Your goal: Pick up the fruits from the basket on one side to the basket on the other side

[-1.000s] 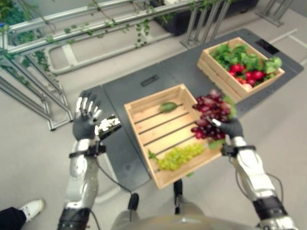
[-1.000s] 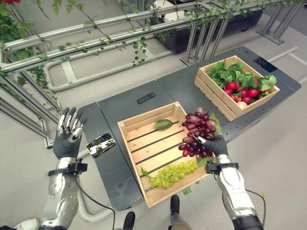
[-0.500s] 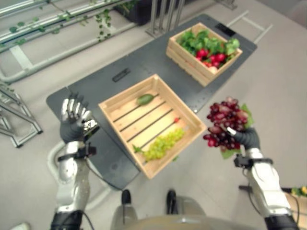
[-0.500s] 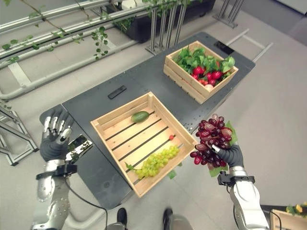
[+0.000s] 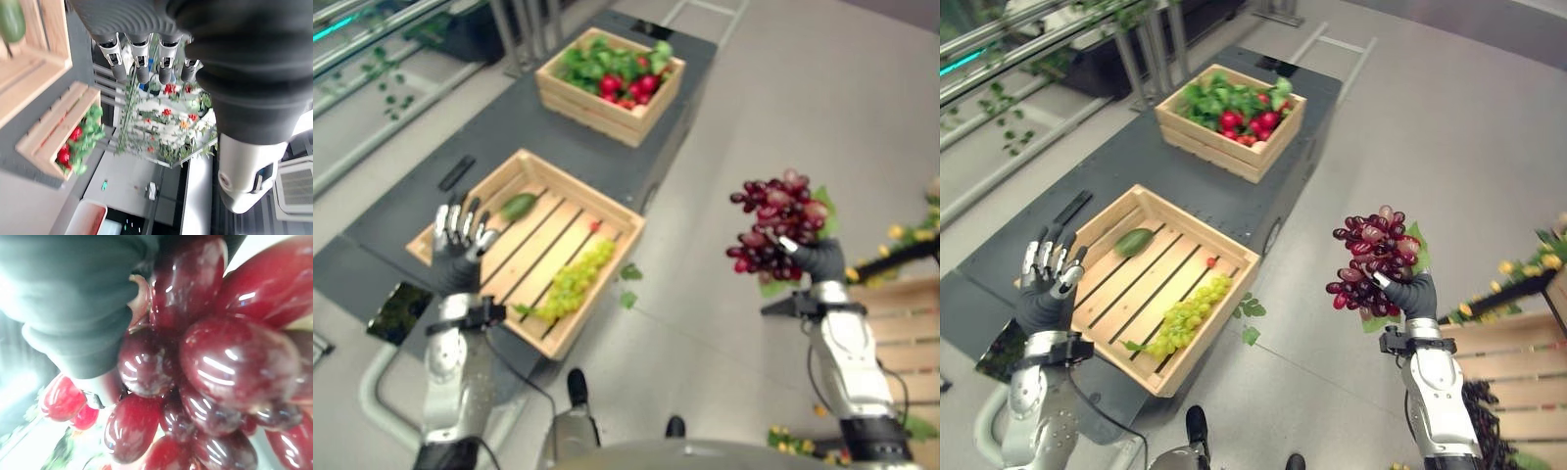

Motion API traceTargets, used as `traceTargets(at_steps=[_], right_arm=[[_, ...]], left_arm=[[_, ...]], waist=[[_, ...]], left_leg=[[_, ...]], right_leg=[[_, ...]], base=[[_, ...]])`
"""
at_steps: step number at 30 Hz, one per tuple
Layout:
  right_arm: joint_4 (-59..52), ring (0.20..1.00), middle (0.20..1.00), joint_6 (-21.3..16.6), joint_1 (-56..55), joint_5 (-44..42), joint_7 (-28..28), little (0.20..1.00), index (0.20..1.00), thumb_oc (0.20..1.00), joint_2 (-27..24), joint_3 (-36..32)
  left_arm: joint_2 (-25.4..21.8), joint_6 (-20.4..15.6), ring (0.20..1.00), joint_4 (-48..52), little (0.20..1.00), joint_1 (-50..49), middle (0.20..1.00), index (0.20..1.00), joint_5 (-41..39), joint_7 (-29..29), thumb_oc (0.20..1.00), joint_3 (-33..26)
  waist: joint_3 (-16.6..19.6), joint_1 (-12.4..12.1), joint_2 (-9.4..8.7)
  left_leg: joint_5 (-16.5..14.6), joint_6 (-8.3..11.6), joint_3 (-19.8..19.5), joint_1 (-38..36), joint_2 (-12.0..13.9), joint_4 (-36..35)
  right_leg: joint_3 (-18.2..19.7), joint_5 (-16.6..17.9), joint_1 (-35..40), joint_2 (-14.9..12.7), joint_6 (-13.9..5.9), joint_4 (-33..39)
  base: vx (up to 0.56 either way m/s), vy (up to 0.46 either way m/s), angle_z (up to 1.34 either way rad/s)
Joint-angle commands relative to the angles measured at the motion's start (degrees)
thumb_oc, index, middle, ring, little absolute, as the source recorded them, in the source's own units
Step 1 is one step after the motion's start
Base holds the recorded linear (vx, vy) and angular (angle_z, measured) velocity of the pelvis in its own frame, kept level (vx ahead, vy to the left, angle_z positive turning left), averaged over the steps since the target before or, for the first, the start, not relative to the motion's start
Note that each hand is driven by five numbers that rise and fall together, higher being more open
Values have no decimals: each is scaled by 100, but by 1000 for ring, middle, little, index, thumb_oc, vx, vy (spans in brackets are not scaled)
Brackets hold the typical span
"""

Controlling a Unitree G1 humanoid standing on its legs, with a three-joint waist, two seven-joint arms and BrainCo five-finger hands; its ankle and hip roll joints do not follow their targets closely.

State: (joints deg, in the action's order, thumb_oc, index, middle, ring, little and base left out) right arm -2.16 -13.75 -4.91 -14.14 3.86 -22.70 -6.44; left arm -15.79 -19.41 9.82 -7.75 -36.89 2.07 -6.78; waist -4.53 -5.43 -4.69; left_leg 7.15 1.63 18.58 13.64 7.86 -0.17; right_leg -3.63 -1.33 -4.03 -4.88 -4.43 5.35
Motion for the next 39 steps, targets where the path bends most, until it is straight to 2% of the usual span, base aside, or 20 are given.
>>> traceTargets(at_steps=[1,2,4,6,9,10,12,15,18,22,25,28,30,31,33,34,35,36,37,39], right_arm=[[-334,200,200,-537,408,-12,90,200,200,200,-287,-627],[-334,200,200,-538,413,-13,89,200,200,200,-291,-633],[-265,200,200,-589,438,-9,106,200,200,200,-353,-698],[-203,200,200,-615,473,41,111,200,200,200,-384,-695],[-225,200,200,-611,493,80,48,200,200,200,-417,-699],[-252,200,200,-619,471,49,-13,200,200,200,-431,-713],[-252,200,200,-654,514,-34,-86,200,200,200,-411,-651],[-185,200,200,-656,560,-138,-148,200,200,200,-321,-627],[-165,200,200,-658,555,-131,-126,200,200,200,-262,-652],[-196,200,200,-657,504,-105,-86,200,200,200,-185,-678],[-204,200,200,-644,532,-110,-28,200,200,200,-162,-645],[-268,200,200,-621,580,-225,-107,200,200,200,-67,-529],[-296,200,200,-592,593,-250,-140,200,200,200,22,-440],[-314,200,200,-576,609,-227,-138,200,200,200,56,-399],[-321,200,200,-529,668,-208,-136,200,200,200,94,-336],[-321,200,200,-529,669,-207,-135,200,200,200,95,-337],[-314,200,200,-517,716,-105,-108,200,200,200,99,-269],[-315,200,200,-517,717,-104,-108,200,200,200,100,-271],[-434,200,200,-465,675,-60,-158,200,200,200,127,-254],[-597,200,200,-463,688,-129,-210,200,200,200,89,-257]], left_arm=[[-203,-294,1000,279,1000,422,1000,1000,-40,-127,1000,-43],[-200,-295,1000,277,1000,431,1000,1000,-41,-128,1000,-42],[-148,-277,1000,302,1000,410,1000,1000,-55,-200,1000,-32],[-125,-268,1000,315,1000,381,1000,1000,-50,-239,1000,-27],[-161,-248,1000,290,1000,377,1000,1000,-46,-324,1000,-31],[-157,-236,1000,310,1000,354,1000,1000,-86,-398,1000,-7],[-170,-206,1000,340,1000,375,1000,1000,-103,-447,1000,55],[-163,-160,1000,387,1000,436,1000,1000,-100,-471,1000,125],[-160,-142,1000,400,1000,434,1000,1000,-62,-473,1000,129],[-195,-92,1000,380,1000,475,1000,1000,21,-531,1000,235],[-334,-66,1000,368,1000,505,1000,1000,61,-528,1000,294],[-530,-18,1000,350,1000,426,1000,1000,145,-530,1000,339],[-607,21,1000,244,1000,452,1000,1000,197,-508,1000,419],[-623,51,1000,224,1000,444,1000,1000,220,-496,1000,464],[-679,88,1000,127,1000,424,1000,1000,246,-457,1000,489],[-679,87,1000,127,1000,426,1000,1000,246,-457,1000,489],[-686,124,1000,30,1000,468,1000,1000,334,-433,1000,548],[-687,123,1000,28,1000,471,1000,1000,334,-433,1000,549],[-628,159,1000,-6,1000,485,1000,1000,370,-444,1000,609],[-601,178,1000,-31,1000,449,1000,1000,346,-455,1000,642]], waist=[[-207,109,97],[-216,103,126],[-396,137,94],[-490,81,58],[-505,145,-12],[-491,192,-30],[-444,234,-64],[-252,346,-49],[-146,392,-7],[32,565,115],[82,659,57],[80,647,-111],[93,675,-202],[116,669,-169],[88,581,-90],[89,584,-90],[71,522,-140],[64,516,-143],[116,526,-177],[155,554,-177]], left_leg=[[745,512,-846,879,-125,-312],[786,514,-859,890,-98,-325],[519,519,-1571,845,-321,-301],[323,478,-1980,888,-479,-73],[-76,266,-2354,865,-795,474],[-378,139,-2363,777,-1013,745],[-916,-95,-2722,581,-1559,1166],[-1258,-361,-3162,376,-2046,1340],[-1199,-409,-3298,331,-2113,1184],[-871,-407,-3314,-16,-1844,220],[-732,-358,-3206,-80,-1648,-35],[-759,-390,-3003,-161,-1492,-101],[-730,-351,-2935,-176,-1377,-142],[-751,-311,-2907,-160,-1244,-153],[-766,-206,-2765,-218,-947,-252],[-760,-206,-2768,-215,-947,-255],[-793,-188,-2615,-260,-987,-214],[-796,-189,-2610,-267,-987,-212],[-817,-174,-2514,-305,-1017,-266],[-859,-192,-2425,-330,-1055,-241]], right_leg=[[-75,-910,383,434,142,-273],[-77,-877,370,466,150,-269],[1,-777,386,599,191,-208],[169,-631,361,697,216,-172],[497,-469,280,752,245,-98],[592,-394,186,746,258,-127],[827,-266,22,772,282,-113],[1213,-138,-120,915,307,-113],[1308,-118,-165,953,334,-109],[1249,-138,-315,1050,342,-154],[1213,-239,-499,1049,286,-392],[1355,-218,-658,1204,257,-687],[1439,-233,-772,1338,163,-943],[1374,-302,-807,1213,55,-994],[687,-250,-847,635,-79,-750],[684,-244,-847,635,-80,-743],[451,-117,-774,547,-101,-577],[456,-113,-764,547,-101,-569],[466,23,-725,404,-175,-355],[572,94,-733,423,-172,-341]], base=[[-147,-189,-49],[-141,-268,-42],[-160,-296,-28],[-169,-246,-35],[-143,-152,-49],[-151,-83,-75],[-128,-53,-82],[-20,-38,-70],[40,15,-8],[37,89,0],[-29,85,-3],[-11,26,-38],[-37,-65,-79],[14,-103,-47],[15,-94,-66],[-6,35,-93],[2,72,-69],[-11,57,-63],[-3,-9,-47],[32,18,-31]])
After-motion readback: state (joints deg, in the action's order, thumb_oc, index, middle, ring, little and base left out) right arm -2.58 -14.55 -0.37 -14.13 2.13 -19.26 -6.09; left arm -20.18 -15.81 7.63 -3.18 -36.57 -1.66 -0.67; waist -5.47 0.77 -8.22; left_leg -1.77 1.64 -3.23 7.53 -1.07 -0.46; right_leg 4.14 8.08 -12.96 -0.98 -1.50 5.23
